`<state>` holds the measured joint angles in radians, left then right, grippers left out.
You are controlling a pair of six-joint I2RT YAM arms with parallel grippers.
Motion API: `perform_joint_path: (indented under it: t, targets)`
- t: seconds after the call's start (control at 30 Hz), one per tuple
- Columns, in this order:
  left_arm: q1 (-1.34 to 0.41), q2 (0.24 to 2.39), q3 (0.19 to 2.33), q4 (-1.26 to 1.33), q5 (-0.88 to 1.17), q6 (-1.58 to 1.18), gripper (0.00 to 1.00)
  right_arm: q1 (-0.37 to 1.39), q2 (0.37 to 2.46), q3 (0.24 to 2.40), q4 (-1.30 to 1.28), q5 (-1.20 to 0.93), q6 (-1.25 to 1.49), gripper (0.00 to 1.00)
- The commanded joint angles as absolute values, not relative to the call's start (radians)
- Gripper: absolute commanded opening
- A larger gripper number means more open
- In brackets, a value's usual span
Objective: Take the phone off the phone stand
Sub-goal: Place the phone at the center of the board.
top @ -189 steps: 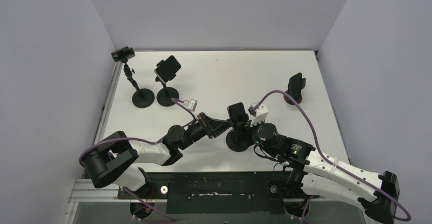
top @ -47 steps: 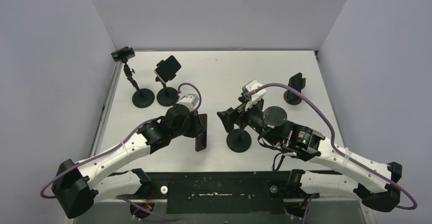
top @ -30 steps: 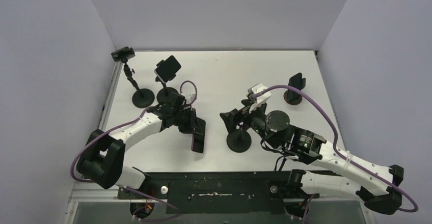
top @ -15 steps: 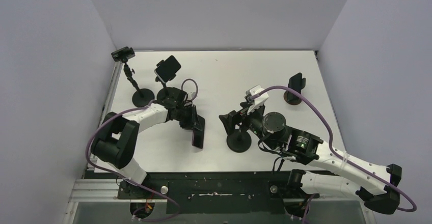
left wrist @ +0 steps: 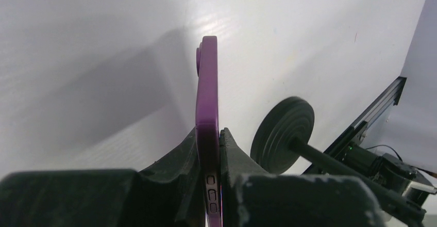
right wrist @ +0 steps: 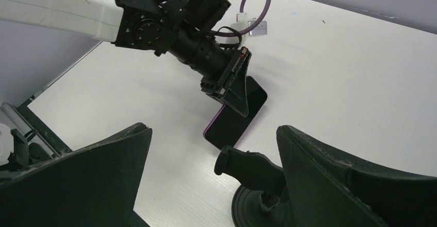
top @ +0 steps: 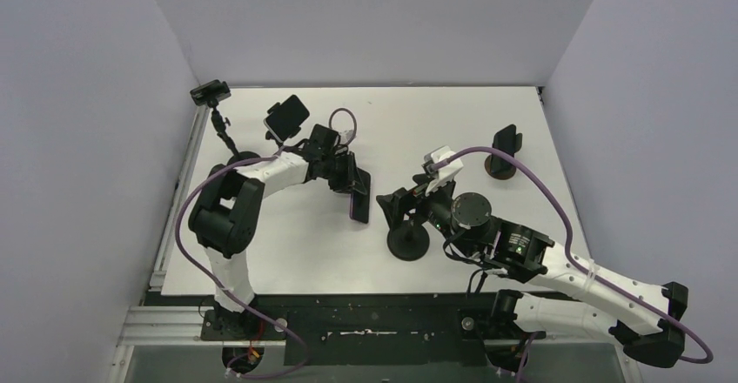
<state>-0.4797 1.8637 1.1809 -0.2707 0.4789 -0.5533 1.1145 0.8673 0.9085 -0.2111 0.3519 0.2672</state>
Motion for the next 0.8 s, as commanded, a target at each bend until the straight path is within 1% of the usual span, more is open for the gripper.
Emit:
perform_joint_path:
  t: [0.0,0.2,0.3,0.5,0.6,0.67,0.77]
  targets:
    - [-0.491,1.942,1.278,-0.215,0.525,-0.586,0.0,1.122,0.855,0.915,-0.183,0.383,0.281,0.97]
    - [-0.489,2.062,1.412,-0.19,0.57,-0.622,0.0,1.121,0.852,0.912,-0.187,0.383,0.292,0.97]
    - [-0.49,2.127,1.498,-0.219,0.585,-0.632,0.0,1.122,0.844,0.908,-0.196,0.39,0.301,0.97]
    - [-0.516,2.217,1.583,-0.229,0.598,-0.655,0.0,1.121,0.83,0.891,-0.198,0.394,0.322,0.97]
    - [-0.522,2.241,1.587,-0.237,0.586,-0.657,0.09,1.122,0.829,0.894,-0.206,0.396,0.325,0.97]
    - [-0.519,2.243,1.572,-0.241,0.57,-0.653,0.17,1.121,0.826,0.897,-0.214,0.4,0.327,0.97]
    - [-0.512,2.241,1.555,-0.246,0.563,-0.644,0.23,1.121,0.819,0.897,-0.216,0.405,0.326,0.97]
